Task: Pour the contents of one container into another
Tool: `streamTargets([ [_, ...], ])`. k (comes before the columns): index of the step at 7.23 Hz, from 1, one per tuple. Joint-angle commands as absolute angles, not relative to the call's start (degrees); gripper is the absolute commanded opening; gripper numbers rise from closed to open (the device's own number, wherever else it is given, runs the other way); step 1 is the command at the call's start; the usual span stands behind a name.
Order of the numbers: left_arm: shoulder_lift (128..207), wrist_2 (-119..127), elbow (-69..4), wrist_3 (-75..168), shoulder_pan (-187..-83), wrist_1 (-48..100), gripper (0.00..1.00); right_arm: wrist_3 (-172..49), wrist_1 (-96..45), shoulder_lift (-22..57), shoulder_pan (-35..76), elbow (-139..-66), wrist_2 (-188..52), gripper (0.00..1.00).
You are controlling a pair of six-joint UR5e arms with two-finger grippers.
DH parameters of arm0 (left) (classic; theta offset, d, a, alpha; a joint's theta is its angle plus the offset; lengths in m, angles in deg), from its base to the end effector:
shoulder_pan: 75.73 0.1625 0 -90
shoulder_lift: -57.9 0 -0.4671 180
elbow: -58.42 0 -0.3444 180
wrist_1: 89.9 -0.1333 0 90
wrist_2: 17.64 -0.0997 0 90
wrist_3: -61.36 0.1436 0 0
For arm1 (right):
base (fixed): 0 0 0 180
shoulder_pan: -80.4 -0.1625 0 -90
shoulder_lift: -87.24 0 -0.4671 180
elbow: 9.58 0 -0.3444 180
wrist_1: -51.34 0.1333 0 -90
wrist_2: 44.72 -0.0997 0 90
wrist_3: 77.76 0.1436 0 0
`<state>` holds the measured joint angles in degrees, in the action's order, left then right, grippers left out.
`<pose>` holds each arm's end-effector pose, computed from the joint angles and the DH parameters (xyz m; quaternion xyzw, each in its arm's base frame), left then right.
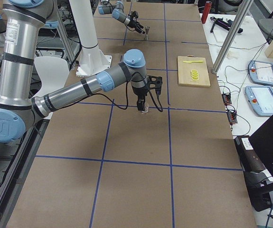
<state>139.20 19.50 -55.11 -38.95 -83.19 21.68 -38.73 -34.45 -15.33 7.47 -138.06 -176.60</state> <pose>0.3585 -0.2968 0.5467 0.4157 0.2902 -0.2688 0.8190 -0.0664 -0.3437 0.5104 0.0519 -0.4187 0.0806 0.9031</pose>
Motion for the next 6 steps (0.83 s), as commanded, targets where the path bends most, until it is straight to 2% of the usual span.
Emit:
streamTargets([
  [1,142.71,15.77,-49.97,-39.37,-83.20,21.64,0.97,-35.49,-34.44,-18.13,10.25,-141.67,-175.86,1.00],
  [6,142.72,13.39,-47.76,-39.37,-83.99,21.64,0.88,-15.92,-25.14,-19.64,22.89,-142.91,-167.35,1.00],
])
